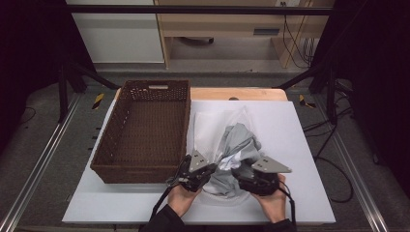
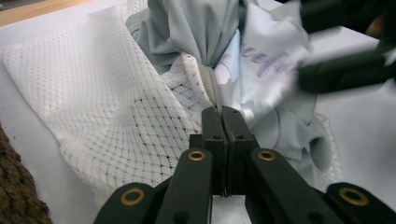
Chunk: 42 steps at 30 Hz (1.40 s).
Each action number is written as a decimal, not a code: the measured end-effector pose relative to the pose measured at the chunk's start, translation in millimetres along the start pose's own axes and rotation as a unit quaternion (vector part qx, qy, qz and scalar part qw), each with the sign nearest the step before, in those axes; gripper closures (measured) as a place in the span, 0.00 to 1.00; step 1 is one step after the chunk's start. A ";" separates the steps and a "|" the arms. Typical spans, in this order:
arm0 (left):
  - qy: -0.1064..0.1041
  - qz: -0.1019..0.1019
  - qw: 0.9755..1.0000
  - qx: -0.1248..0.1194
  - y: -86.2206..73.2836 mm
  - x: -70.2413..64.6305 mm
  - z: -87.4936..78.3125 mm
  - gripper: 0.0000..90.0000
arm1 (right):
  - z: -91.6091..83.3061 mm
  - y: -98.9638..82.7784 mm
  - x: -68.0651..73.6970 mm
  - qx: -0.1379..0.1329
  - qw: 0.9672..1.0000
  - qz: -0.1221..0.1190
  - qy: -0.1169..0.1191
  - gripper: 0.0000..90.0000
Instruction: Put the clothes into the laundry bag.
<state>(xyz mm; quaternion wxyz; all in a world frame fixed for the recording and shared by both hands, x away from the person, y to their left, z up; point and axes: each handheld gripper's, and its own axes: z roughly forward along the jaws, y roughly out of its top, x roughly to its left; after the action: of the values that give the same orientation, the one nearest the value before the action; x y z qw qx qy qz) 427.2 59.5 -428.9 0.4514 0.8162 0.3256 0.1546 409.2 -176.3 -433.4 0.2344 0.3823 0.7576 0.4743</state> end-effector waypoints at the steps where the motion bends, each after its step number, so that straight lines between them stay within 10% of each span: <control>1: 0.001 0.000 1.000 0.001 -0.1 0.4 0.1 0.98 | -7.4 1.8 -7.9 -0.011 1.000 0.002 -0.024 0.33; 5: 0.001 0.000 1.000 0.003 0.1 0.9 1.6 0.98 | -3.3 2.3 -37.9 0.007 0.997 0.024 -0.075 0.20; 8: -0.001 -0.001 1.000 0.005 -0.1 1.1 3.2 0.98 | 19.0 -1.9 -48.7 0.048 0.996 0.038 -0.063 0.23; 14: 0.004 -0.009 1.000 0.010 -0.5 5.4 4.0 0.98 | 41.5 -7.8 -43.8 0.060 0.997 0.043 0.001 0.90; 16: 0.006 -0.010 1.000 0.008 -0.1 5.8 3.3 0.98 | 31.8 -3.7 -40.1 0.042 0.998 0.045 0.014 0.95; 21: 0.003 -0.022 1.000 0.000 4.8 6.8 -1.2 0.99 | 2.2 9.4 -14.4 -0.013 0.996 0.014 0.086 0.96; 25: -0.022 -0.034 0.999 -0.029 16.4 5.2 -13.7 0.99 | 13.4 9.5 15.2 0.010 0.991 -0.024 0.129 0.96; 31: -0.020 0.001 0.999 -0.037 21.3 -9.7 -23.4 0.99 | 68.8 -3.5 34.8 0.065 0.994 -0.059 0.056 0.96; 35: -0.010 0.002 1.000 -0.025 12.7 -6.0 -17.4 0.99 | 82.7 -7.6 32.1 0.046 0.999 -0.021 0.003 0.95; 42: 0.006 -0.002 1.000 -0.015 5.2 2.3 -16.7 0.99 | 48.7 0.9 29.1 0.035 0.998 -0.024 0.041 0.65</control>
<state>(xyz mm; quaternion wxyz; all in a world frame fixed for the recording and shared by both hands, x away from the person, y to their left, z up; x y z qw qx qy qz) 421.8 69.7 -415.5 0.4621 0.8076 0.3280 0.1634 427.0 -126.5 -453.8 0.2008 0.3523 0.7915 0.4573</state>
